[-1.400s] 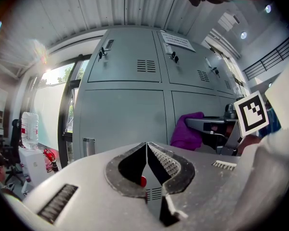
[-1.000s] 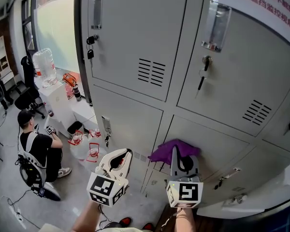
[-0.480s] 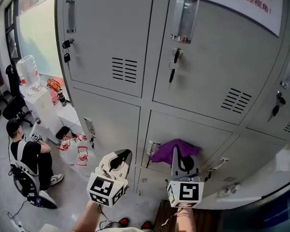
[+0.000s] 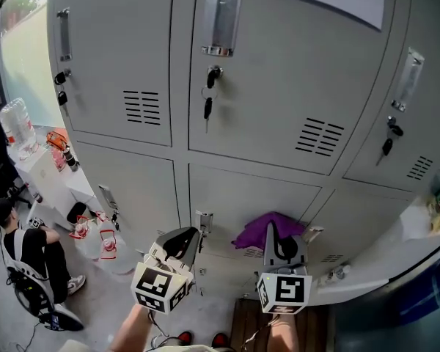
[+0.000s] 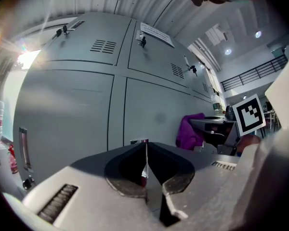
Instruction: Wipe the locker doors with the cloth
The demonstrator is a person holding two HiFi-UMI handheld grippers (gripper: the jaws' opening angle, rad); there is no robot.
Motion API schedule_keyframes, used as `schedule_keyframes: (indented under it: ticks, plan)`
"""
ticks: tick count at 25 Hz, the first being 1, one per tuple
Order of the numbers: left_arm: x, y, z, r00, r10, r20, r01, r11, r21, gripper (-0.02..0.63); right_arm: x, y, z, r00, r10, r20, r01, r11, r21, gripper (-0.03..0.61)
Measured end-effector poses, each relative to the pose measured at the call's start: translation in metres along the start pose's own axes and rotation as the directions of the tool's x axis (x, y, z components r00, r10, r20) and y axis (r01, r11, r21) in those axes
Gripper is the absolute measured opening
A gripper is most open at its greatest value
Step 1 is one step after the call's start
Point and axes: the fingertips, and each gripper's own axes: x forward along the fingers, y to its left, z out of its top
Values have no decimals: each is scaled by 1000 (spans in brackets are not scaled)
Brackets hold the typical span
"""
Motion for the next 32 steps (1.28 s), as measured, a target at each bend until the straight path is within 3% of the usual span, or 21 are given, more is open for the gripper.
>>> schedule_keyframes:
  ticks: [15, 32]
  plan:
    - [28, -36, -1, 997, -75, -5, 75, 997, 1, 29, -25, -56, -13, 992, -116, -39, 117, 993, 6, 32]
    - [16, -34, 1, 999, -46, 3, 46, 999, -3, 29, -45, -46, 3, 996, -86, 4, 86, 996, -1, 32]
